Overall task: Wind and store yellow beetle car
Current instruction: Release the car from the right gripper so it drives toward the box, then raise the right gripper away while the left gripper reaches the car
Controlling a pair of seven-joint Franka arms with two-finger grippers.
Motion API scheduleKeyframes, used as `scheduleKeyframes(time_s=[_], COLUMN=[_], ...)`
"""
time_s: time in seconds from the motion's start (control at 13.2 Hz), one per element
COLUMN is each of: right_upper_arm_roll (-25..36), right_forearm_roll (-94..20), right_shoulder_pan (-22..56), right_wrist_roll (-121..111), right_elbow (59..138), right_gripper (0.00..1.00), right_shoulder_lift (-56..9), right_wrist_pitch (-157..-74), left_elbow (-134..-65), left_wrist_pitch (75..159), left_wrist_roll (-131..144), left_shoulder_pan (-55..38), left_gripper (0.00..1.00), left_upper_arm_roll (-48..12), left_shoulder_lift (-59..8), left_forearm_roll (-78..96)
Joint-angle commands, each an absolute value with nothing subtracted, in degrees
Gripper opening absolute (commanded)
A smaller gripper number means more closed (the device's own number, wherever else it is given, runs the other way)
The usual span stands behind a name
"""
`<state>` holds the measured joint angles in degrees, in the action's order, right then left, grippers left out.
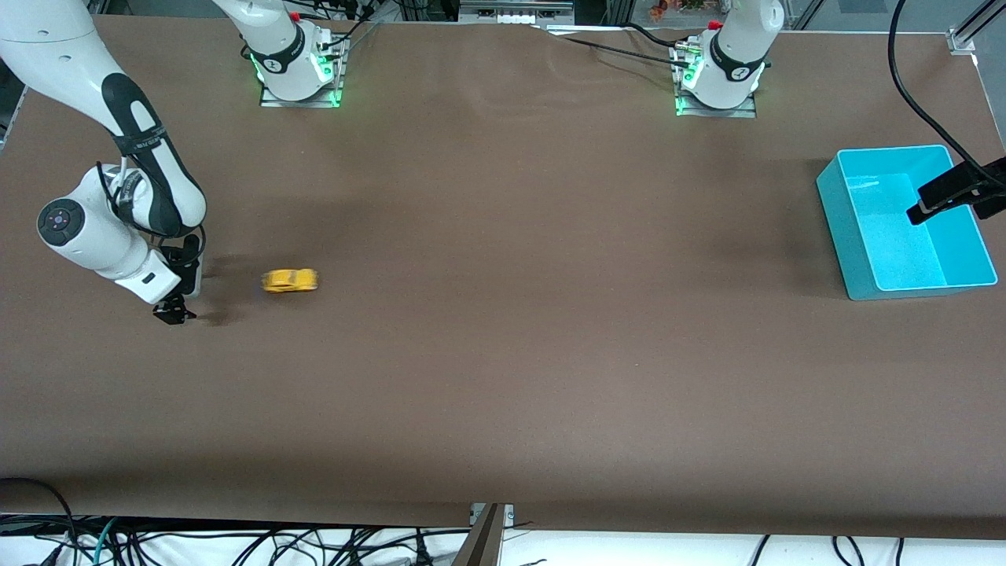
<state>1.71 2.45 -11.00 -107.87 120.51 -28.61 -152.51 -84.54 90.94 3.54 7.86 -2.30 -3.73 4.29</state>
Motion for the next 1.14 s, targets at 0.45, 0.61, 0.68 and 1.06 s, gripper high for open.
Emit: scheduleKeyframes(time_s=[0.45, 0.61, 0.68, 1.06], right_upper_arm_roll=[0.2, -0.3, -1.0, -4.3], right_forearm_roll=[0.3, 0.2, 0.3, 0.2], right_shoulder_pan=[-11.3, -11.2, -11.2, -11.2], right_wrist_roll=[-103.8, -99.1, -95.8, -77.8], right_elbow=[115.6, 113.4, 111.9, 106.2], right_gripper=[1.00, 1.00, 1.00, 1.00], right_shoulder_lift=[-26.9, -26.8, -26.7, -26.7], right_wrist_pitch=[-144.3, -141.3, -139.7, -133.2], left_elbow=[-83.0, -83.0, -83.0, -83.0], left_wrist_pitch=[89.8, 89.8, 89.8, 89.8], left_wrist_roll=[2.5, 2.5, 2.5, 2.5], left_shoulder_pan=[8.2, 8.2, 8.2, 8.2], left_gripper=[1.00, 1.00, 1.00, 1.00], left_upper_arm_roll=[-2.7, -2.7, -2.7, -2.7], left_shoulder_lift=[-4.4, -4.4, -4.4, -4.4], left_forearm_roll=[5.1, 5.0, 5.0, 5.0])
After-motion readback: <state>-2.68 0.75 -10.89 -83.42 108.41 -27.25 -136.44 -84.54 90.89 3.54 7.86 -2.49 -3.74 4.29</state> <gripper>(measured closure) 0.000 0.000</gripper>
